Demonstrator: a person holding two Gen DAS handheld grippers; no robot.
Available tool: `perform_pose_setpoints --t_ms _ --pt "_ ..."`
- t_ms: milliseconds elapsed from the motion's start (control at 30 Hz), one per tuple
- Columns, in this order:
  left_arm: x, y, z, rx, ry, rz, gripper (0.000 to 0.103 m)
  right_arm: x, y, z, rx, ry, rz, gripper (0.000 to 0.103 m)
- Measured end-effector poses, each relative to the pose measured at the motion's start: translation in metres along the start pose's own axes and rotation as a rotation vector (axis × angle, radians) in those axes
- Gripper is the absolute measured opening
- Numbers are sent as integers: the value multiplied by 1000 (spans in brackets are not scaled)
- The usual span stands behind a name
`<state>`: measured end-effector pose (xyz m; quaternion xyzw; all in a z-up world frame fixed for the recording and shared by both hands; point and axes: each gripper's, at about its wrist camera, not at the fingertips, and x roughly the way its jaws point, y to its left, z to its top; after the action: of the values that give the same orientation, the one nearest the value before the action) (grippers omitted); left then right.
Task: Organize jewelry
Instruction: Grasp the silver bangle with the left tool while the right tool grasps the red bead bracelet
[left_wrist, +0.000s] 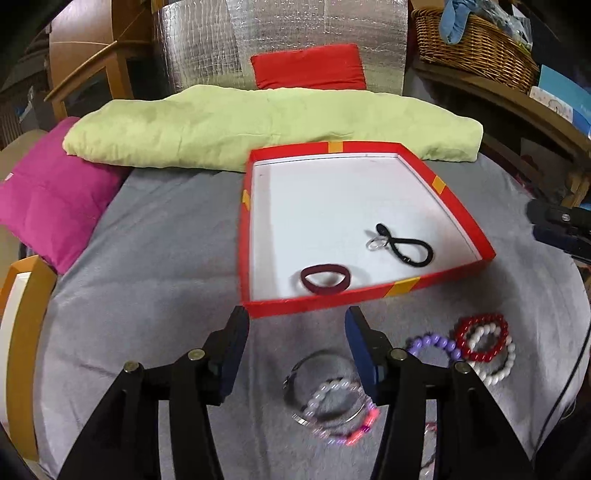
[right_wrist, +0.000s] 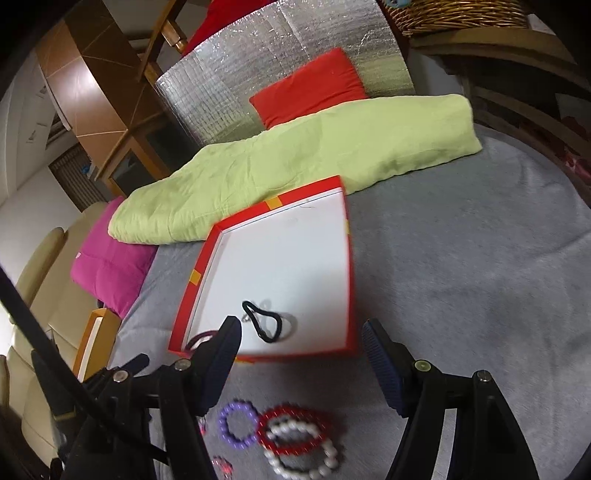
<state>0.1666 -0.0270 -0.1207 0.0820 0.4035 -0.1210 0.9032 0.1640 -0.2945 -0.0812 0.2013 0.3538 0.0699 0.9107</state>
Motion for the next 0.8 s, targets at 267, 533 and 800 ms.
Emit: perform_pose_setpoints --t_ms 267,533,800 --pt "-8 23 -25 35 18 56 61 -18 -16 -31 -33 85 45 55" --pt "-10 32 -39 -6 72 -68 63 5 -24 -55 -20 232 88 54" --pt "2 3 -43 69 117 -109 67 19 -32 -51 103 257 140 54"
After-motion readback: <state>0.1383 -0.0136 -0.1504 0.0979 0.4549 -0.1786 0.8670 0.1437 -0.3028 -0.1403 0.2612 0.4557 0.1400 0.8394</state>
